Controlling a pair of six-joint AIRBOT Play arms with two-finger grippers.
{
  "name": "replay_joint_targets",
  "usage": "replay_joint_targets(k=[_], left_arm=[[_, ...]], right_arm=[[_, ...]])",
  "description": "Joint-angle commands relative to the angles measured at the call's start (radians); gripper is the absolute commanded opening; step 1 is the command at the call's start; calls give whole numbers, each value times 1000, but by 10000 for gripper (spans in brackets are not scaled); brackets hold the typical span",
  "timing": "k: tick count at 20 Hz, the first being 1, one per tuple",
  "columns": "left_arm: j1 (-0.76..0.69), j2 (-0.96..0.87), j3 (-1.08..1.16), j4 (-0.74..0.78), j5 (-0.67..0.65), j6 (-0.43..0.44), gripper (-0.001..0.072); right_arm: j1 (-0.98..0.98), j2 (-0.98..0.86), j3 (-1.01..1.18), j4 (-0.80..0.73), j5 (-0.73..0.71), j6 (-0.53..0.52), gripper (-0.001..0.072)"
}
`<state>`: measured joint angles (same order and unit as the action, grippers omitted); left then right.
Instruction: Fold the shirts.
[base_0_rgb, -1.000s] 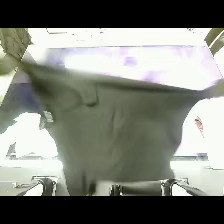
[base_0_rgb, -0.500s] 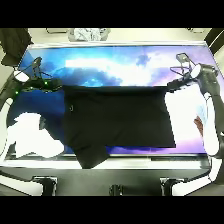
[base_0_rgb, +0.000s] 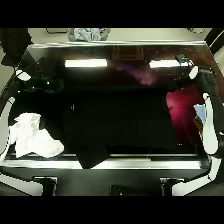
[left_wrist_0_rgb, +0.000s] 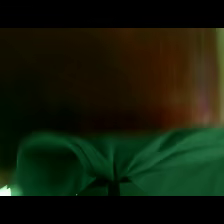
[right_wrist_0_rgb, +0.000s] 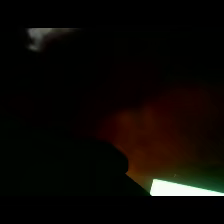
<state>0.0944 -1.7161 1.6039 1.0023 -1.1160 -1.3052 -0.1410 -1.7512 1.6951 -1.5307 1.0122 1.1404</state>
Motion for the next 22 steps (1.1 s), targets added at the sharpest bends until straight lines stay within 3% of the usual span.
replay_joint_targets(k=[1,4,11,12,13,14,15,17,19,22], left_arm=[[-14,23,-26,169,-276,-74,32],[-40,23,-116,183,-317,-103,32],[-80,22,-196,198,-317,-140,33],[-71,23,-196,191,-318,-167,44],[-58,24,-193,162,-331,-179,239],[-43,24,-182,124,-357,-180,565],[-29,29,-166,104,-392,-179,597],[1,74,-156,101,-435,-164,593],[20,152,-209,102,-442,-148,592],[22,318,-503,96,-369,-107,591]], right_arm=[[1,-2,-17,-8,288,-76,45],[1,-38,-44,2,378,-109,45],[1,-66,-45,27,410,-105,44],[1,-65,-45,26,409,-104,84],[1,-62,-43,27,399,-81,319],[1,-54,-25,26,411,-83,567],[1,-44,2,20,439,-90,592],[-27,-10,34,-3,511,-120,595],[-96,17,33,27,668,-121,576],[-191,67,-43,26,740,-116,569]])
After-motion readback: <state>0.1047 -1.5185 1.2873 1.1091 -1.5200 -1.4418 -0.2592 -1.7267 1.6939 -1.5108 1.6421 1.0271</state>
